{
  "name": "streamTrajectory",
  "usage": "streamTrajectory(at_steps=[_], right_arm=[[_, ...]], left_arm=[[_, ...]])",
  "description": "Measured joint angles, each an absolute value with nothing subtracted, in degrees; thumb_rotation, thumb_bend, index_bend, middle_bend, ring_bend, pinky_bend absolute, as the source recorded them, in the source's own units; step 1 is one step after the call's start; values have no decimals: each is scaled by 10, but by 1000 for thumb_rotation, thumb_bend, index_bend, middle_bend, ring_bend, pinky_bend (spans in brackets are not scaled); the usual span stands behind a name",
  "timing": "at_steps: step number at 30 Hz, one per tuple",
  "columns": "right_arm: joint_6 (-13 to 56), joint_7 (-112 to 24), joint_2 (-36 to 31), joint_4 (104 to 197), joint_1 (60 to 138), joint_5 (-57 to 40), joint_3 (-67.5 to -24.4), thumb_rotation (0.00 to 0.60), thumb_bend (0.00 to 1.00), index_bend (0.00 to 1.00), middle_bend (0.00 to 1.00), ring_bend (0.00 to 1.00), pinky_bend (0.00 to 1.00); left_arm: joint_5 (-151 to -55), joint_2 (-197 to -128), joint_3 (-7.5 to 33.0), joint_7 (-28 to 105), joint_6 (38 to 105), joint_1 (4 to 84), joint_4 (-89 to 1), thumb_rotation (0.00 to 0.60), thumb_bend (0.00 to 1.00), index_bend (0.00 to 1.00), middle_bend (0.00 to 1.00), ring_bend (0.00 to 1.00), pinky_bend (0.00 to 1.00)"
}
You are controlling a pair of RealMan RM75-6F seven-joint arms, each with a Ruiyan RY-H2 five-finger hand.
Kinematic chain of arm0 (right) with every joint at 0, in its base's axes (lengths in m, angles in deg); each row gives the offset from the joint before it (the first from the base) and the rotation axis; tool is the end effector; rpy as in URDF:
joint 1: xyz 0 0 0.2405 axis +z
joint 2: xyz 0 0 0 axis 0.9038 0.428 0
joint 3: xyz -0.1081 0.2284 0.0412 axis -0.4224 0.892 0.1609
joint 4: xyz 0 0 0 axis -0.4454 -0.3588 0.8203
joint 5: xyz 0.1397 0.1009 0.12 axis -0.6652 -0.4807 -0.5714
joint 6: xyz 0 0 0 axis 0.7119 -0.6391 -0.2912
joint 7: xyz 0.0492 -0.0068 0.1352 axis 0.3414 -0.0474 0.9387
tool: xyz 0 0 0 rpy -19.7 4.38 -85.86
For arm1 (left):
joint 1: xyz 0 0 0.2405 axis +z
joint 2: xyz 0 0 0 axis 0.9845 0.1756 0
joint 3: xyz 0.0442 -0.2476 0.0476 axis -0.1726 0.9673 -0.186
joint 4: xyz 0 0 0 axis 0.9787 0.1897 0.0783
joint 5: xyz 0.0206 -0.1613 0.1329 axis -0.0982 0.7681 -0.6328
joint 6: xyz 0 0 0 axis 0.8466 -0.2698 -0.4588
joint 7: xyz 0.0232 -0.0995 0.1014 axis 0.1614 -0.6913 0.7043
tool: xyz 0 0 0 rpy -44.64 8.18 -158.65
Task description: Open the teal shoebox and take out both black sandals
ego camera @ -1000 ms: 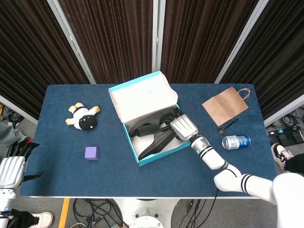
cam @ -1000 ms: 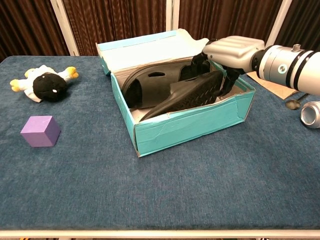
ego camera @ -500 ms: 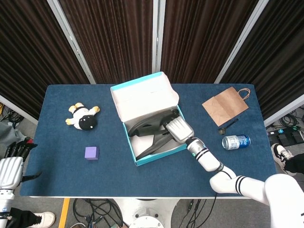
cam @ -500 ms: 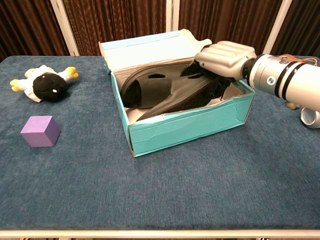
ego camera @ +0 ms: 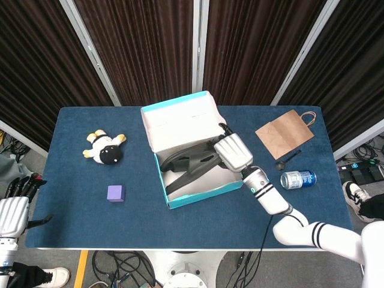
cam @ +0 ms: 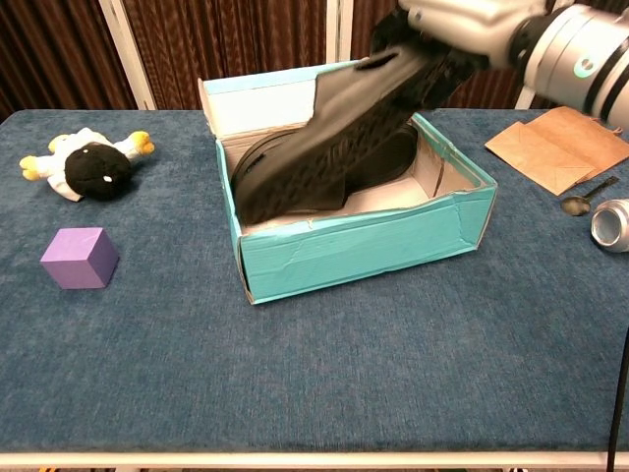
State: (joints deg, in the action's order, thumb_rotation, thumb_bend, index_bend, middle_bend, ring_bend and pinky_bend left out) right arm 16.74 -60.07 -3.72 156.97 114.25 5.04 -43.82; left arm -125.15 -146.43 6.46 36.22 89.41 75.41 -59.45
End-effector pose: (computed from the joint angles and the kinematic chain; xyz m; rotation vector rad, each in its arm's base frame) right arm -0.0947 -0.3828 0.0298 1.9107 -0.5667 1.1230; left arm -0.3330 0.1756 0.1436 -1.3591 -0.9856 -0.8464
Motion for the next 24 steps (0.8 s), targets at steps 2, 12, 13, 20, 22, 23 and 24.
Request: streamTrajectory(at_steps=[2, 12, 13, 20, 22, 23, 24], right_arm=[[186, -586, -19, 1584, 1131, 53, -431, 600, 467, 874, 668, 531, 155], [250, -544, 72, 1599, 1048, 8, -414, 600, 466, 875, 668, 527, 154], [249, -539, 74, 1592, 1042, -5, -413, 600, 466, 875, 668, 527, 154], [208, -514, 58, 1478, 1015, -109, -406, 600, 466, 859, 663, 527, 155], [191, -508, 43, 1441, 1013, -125, -405, 600, 464, 843, 654, 524, 155], [178, -503, 30, 1417, 1012, -132, -404, 600, 463, 828, 646, 518, 155], [168, -500, 19, 1400, 1013, -137, -404, 600, 461, 812, 638, 509, 155]], left_arm=[[-1252, -1464, 65, 363, 894, 754, -594, 600, 0, 194, 166, 70, 47], [-1261, -1466, 65, 362, 899, 752, -594, 600, 0, 194, 166, 70, 47], [-1261, -1466, 65, 363, 899, 751, -595, 600, 0, 194, 166, 70, 47], [-1269, -1464, 62, 365, 905, 753, -602, 600, 0, 194, 166, 70, 47], [-1268, -1463, 62, 367, 906, 754, -605, 600, 0, 194, 166, 70, 47], [-1267, -1462, 62, 368, 907, 755, -606, 600, 0, 194, 166, 70, 47], [-1268, -1462, 62, 370, 908, 755, -609, 600, 0, 195, 166, 70, 47]])
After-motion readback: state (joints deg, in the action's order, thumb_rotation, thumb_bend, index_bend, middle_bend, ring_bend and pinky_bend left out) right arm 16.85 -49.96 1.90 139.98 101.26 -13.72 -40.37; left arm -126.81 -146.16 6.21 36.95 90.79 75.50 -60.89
